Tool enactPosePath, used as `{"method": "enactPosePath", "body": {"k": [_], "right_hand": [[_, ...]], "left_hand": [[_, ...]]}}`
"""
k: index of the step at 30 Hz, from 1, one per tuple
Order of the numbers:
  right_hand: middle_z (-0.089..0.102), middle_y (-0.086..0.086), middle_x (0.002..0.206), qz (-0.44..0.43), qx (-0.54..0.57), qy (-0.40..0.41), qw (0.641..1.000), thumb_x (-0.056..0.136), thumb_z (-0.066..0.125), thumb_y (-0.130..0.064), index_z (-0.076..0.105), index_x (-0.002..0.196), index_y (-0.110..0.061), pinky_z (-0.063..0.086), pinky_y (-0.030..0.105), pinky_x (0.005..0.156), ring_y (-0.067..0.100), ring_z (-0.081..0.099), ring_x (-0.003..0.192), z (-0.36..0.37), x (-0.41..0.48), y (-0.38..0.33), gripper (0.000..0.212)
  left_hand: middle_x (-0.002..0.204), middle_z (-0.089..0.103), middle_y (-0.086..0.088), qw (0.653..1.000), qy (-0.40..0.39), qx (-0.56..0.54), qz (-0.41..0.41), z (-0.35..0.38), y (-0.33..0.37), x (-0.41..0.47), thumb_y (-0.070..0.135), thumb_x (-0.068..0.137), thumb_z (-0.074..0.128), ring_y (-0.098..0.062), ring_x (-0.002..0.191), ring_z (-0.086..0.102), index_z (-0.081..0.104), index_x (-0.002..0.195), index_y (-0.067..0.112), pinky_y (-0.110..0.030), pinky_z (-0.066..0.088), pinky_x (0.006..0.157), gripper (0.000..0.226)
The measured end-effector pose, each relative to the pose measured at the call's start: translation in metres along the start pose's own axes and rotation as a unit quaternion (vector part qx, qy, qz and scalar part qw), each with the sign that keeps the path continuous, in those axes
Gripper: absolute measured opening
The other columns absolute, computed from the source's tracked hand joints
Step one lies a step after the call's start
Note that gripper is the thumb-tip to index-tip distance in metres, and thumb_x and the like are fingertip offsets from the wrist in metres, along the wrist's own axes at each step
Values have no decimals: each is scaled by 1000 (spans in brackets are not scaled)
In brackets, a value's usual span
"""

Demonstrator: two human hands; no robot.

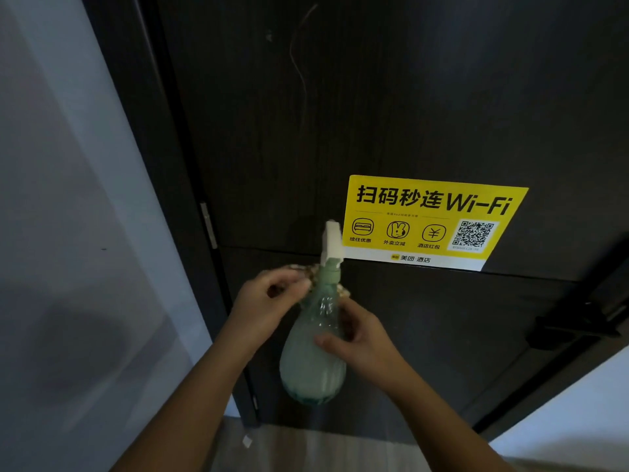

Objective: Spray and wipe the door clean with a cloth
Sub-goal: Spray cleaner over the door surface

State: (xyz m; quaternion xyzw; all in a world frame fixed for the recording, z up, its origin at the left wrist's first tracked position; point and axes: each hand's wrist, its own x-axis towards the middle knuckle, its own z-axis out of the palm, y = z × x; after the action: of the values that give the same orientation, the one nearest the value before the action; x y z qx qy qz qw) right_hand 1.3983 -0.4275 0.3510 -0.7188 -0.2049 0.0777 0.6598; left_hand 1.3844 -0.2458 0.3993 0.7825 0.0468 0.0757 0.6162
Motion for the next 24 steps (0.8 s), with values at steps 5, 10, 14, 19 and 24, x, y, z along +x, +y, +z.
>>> {"method": "enactPosePath", "body": {"k": [5,10,14,19,24], "right_hand": [[73,-12,92,-27,62,17,998,72,70,-12,61,108,-15,51,17,73,1,66,88,-23,8,-23,37],[71,-13,96,-71,66,-11,995,76,66,-7,56,119,-5,51,17,76,1,66,93,-36,9,-47,44],[71,-12,97,-80,94,-3,992,74,72,-15,57,117,-12,52,20,77,4,65,95,-37,13,-62,46],[65,3,117,-61,138,-36,988,73,70,-31,55,124,-18,50,37,91,25,59,115,-41,12,-82,54],[69,10,107,-86,202,32,975,81,70,-25,54,113,-23,52,44,91,27,66,104,-45,16,-121,36]], "left_hand": [[67,51,-3,987,157,20,2,-9,-7,-9,-2,81,61,-13,67,54,44,65,13,-26,44,58,29],[96,63,-8,991,94,-55,-77,-7,-6,-18,-8,85,46,-22,79,63,62,94,20,-36,53,66,34],[105,68,-8,940,-56,-229,-248,12,1,-28,49,75,72,-23,92,63,67,111,15,-36,50,81,49],[55,57,-6,916,-107,-285,-262,23,9,-42,62,56,64,-12,40,49,62,109,11,-19,38,38,74],[99,70,-5,945,-90,-257,-181,29,16,-43,53,66,67,-15,80,66,55,126,22,-26,52,67,69]]}}
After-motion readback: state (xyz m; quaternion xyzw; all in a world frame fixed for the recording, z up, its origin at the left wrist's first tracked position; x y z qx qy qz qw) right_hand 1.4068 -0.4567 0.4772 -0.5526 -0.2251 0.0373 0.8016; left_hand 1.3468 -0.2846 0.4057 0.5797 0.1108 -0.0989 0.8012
